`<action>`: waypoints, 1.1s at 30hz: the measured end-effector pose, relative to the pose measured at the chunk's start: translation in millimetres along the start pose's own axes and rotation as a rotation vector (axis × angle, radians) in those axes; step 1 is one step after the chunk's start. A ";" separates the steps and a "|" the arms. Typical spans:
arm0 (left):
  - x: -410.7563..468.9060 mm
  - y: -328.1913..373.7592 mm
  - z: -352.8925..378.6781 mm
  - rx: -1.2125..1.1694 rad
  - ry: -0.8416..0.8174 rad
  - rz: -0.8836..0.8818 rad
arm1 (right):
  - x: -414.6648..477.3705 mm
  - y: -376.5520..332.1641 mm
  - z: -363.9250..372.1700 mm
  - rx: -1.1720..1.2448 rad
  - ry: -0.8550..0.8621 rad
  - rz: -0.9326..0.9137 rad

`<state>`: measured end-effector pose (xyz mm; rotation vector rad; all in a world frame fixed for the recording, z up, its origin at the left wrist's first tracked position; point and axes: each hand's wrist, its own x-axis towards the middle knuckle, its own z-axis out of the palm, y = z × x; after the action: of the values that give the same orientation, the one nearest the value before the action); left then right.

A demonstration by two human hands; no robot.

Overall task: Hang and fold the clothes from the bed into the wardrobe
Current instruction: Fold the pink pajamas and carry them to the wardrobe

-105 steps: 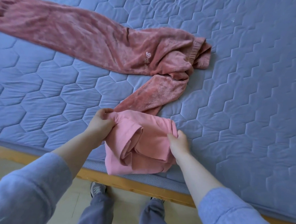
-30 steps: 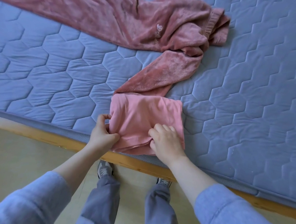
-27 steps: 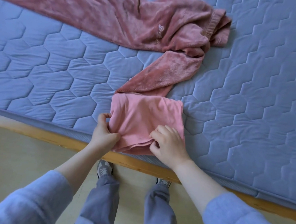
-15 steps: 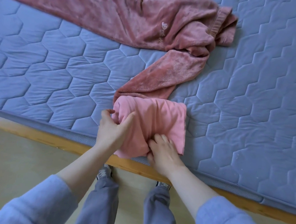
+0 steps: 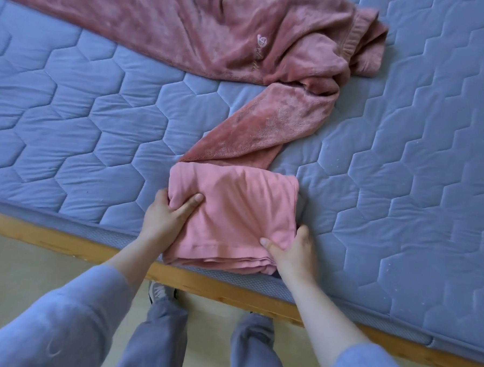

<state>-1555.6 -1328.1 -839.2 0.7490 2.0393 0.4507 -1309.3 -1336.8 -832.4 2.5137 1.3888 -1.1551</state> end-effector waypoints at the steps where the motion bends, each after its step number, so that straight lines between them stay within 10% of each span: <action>1: 0.9 -0.2 -3.2 -0.010 -0.055 -0.056 | 0.0 0.8 0.9 0.045 -0.048 0.014; 6: -0.4 -2.2 -21.1 -0.115 -0.372 -0.153 | 12.7 2.9 -9.6 0.179 -0.245 0.048; 15: -25.9 39.4 -72.8 -0.317 -0.339 -0.025 | -6.5 -28.9 -74.1 0.609 -0.443 -0.093; 33: -244.7 334.0 -218.4 -0.736 -0.430 0.409 | -182.3 -155.5 -430.3 0.565 0.169 -0.721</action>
<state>-1524.6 -1245.2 -379.6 0.7103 1.1789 1.0927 -1231.7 -1213.6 -361.8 2.5361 2.4412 -1.6619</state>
